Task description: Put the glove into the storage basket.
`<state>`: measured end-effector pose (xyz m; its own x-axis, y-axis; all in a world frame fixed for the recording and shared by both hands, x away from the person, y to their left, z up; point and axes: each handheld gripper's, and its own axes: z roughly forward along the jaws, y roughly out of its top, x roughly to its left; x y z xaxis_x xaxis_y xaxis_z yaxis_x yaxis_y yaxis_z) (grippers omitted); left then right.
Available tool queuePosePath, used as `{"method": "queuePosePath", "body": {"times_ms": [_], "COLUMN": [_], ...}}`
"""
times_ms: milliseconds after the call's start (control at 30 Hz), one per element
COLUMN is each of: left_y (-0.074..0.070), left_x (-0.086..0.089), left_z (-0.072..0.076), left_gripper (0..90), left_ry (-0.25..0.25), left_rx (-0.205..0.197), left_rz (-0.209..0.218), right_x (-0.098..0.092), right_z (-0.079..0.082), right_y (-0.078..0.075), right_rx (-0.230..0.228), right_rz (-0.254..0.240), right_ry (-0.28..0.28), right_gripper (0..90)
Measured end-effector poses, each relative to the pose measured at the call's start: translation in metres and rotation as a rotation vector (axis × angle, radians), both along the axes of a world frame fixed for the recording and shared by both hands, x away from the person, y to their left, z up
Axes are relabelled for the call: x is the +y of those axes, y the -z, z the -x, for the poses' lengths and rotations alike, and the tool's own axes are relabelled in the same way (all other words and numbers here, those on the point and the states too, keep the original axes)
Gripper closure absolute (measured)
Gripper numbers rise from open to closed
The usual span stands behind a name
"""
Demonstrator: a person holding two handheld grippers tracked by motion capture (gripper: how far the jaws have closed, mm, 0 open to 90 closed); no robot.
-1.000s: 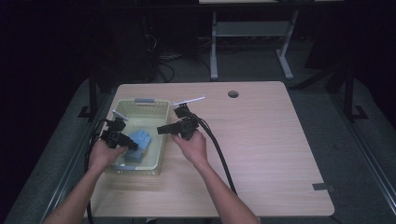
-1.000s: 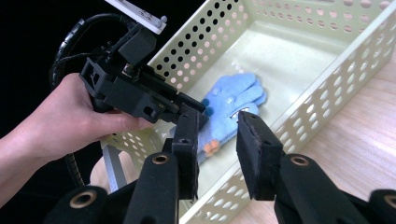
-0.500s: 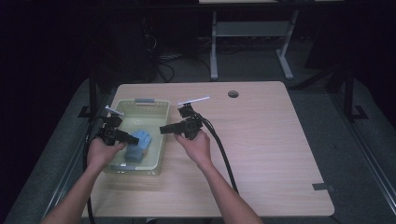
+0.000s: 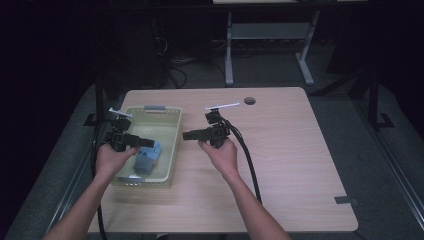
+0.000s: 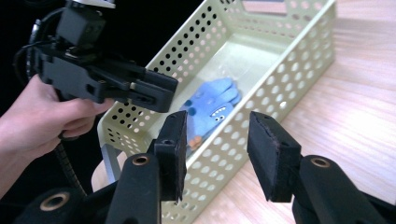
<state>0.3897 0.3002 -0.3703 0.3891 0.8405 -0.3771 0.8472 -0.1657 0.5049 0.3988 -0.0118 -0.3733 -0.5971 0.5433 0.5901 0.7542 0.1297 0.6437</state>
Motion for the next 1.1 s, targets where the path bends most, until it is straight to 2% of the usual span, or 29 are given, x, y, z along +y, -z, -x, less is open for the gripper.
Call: {"method": "queuePosePath", "body": {"times_ms": [67, 400, 600, 667, 1100], "left_y": [-0.003, -0.015, -0.019, -0.02, -0.025], "left_x": [-0.004, -0.025, -0.04, -0.044, -0.073], "left_z": [0.001, 0.005, 0.007, 0.008, 0.011], "left_gripper": [47.0, 42.0, 39.9, 39.4, 36.0], "left_ry": [0.009, 0.053, 0.087, 0.085, 0.133], "left_rx": [-0.012, -0.061, -0.073, -0.079, -0.108], "left_rz": [0.016, 0.042, 0.051, 0.066, 0.072], "right_x": [-0.005, -0.03, -0.048, -0.054, -0.087], "right_z": [0.0, 0.003, 0.005, 0.006, 0.012], "right_y": [-0.001, -0.004, -0.005, -0.006, -0.005], "right_rx": [0.0, -0.014, -0.018, -0.019, -0.023], "right_rz": [-0.007, 0.003, 0.008, 0.011, 0.021], "right_ry": [0.012, 0.044, 0.072, 0.081, 0.142], "right_gripper": [56.8, 52.6, 50.9, 50.3, 46.0]}}
